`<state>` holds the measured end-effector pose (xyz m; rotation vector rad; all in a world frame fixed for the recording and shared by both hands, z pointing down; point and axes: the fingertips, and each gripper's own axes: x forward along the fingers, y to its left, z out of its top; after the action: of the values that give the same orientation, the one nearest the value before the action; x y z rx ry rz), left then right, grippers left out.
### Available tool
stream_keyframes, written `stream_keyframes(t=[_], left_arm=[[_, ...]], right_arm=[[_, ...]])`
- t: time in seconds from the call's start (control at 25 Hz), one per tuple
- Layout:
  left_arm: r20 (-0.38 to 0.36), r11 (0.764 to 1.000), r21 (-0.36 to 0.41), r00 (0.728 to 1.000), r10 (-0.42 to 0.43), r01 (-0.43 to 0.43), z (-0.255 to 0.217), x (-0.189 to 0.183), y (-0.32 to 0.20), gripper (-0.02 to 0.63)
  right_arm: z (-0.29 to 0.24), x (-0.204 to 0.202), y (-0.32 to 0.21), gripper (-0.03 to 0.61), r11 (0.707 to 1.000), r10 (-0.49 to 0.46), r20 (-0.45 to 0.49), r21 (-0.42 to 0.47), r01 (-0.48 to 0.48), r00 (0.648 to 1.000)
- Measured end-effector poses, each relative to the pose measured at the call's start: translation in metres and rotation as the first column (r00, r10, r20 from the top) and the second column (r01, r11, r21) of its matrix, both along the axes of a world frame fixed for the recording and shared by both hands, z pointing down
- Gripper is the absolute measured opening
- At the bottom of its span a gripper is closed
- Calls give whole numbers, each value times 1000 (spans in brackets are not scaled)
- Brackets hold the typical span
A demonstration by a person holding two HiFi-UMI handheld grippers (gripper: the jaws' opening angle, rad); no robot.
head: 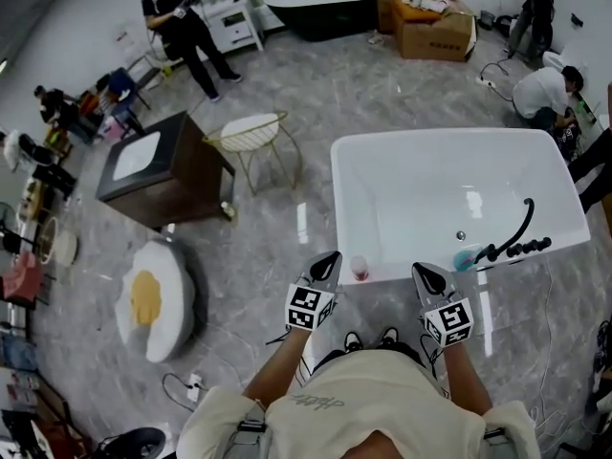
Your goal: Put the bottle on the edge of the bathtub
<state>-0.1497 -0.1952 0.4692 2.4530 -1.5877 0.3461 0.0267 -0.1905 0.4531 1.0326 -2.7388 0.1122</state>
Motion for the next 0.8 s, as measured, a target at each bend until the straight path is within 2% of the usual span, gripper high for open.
stream_keyframes(t=[0.16, 0.4, 0.56, 0.8], left_arm=[[31, 1000, 5, 999, 16, -16, -22, 14, -13, 17], [22, 999, 39, 999, 26, -26, -57, 22, -26, 18], [39, 998, 57, 999, 21, -23, -79, 22, -23, 17], [15, 995, 101, 1000, -1, -1, -95, 13, -14, 17]], right_arm=[[-24, 14, -8, 2, 999, -38, 58, 31, 36, 998], [-55, 9, -29, 2, 987, -78, 39, 143, 72, 996], [-75, 12, -28, 2, 983, -78, 46, 172, 69, 996], [-90, 11, -24, 1, 978, -73, 68, 200, 58, 995]])
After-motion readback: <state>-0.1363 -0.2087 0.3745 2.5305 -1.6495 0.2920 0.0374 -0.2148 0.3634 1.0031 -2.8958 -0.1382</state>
